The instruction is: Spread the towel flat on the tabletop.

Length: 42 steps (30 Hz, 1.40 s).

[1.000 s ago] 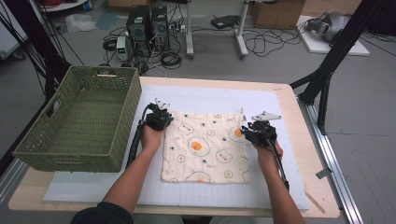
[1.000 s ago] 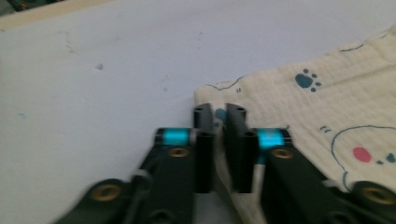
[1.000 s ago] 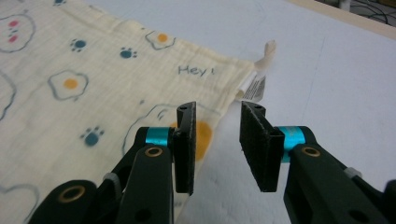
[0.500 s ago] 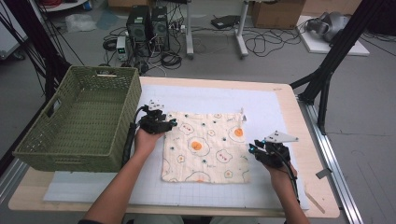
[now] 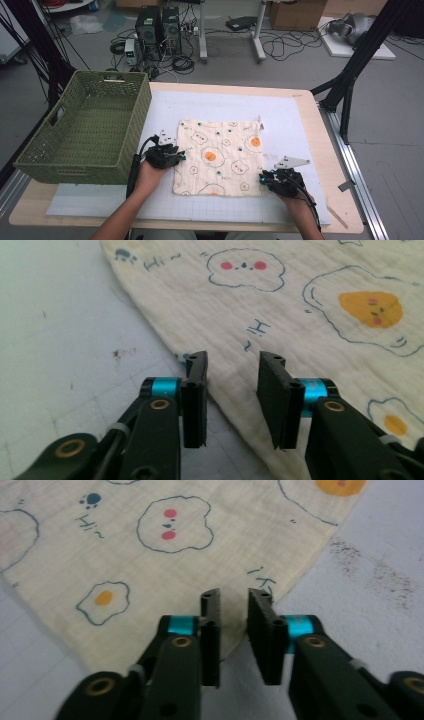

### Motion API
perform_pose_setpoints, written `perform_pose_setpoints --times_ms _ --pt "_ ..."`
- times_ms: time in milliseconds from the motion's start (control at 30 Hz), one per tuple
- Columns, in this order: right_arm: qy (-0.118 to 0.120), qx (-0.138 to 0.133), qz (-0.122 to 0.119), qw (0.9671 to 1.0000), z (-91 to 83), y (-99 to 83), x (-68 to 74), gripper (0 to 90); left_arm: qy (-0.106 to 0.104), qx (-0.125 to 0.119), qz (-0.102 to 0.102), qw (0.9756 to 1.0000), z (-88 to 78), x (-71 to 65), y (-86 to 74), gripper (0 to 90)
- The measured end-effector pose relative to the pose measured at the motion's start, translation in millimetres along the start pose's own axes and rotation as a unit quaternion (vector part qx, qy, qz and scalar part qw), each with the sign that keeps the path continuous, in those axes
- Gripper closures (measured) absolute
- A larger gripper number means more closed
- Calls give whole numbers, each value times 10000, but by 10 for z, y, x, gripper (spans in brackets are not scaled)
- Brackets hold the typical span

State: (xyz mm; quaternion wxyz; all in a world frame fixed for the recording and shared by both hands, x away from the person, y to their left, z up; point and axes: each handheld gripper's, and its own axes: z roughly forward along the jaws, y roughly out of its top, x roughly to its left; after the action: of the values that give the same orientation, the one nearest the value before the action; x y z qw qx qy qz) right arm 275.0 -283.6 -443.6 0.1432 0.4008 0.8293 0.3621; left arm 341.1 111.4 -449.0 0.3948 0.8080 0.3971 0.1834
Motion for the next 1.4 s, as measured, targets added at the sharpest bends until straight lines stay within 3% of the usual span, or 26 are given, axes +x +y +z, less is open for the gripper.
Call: perform_pose_setpoints --times_ms 67,200,233,300,433,500,600,667,800,933,1200,1400 --pt "21 53 11 10000 -4 7 23 861 65 45 131 9999 -12 -21 7 858" --pt "-146 191 -60 9997 -66 -6 52 866 181 -55 111 9998 -56 -21 -52 858" --pt "-161 183 -37 9997 -82 -25 47 861 209 -116 59 9997 -68 -5 -72 834" --pt "-178 155 -3 9997 -101 -40 31 804 205 -198 -159 9995 -90 30 -82 672" --pt "-414 -115 13 9991 -149 -28 8 521 -21 -516 -299 9982 -156 70 -90 497" --pt "-622 -322 50 9975 -184 -16 -20 403 -236 -724 -399 9963 -178 89 -91 448" --pt "-783 -507 108 9956 -215 -16 -76 332 -459 -1056 -646 9912 -225 130 -77 378" --pt "-914 -555 125 9942 -224 -22 -102 298 -522 -1194 -635 9894 -260 146 -62 346" --pt "-1052 -785 213 9911 -267 -27 -157 209 -649 -1398 -834 9845 -313 150 -42 259" --pt "-1266 -1009 327 9863 -316 -29 -211 154 -592 -1598 -819 9820 -360 148 -31 163" --pt "-1332 -1393 511 9799 -407 -38 -285 118 -627 -1674 -701 9814 -382 153 -51 169" --pt "-1322 -1360 488 9806 -408 -47 -292 118 -612 -1628 -737 9820 -363 158 -65 174"
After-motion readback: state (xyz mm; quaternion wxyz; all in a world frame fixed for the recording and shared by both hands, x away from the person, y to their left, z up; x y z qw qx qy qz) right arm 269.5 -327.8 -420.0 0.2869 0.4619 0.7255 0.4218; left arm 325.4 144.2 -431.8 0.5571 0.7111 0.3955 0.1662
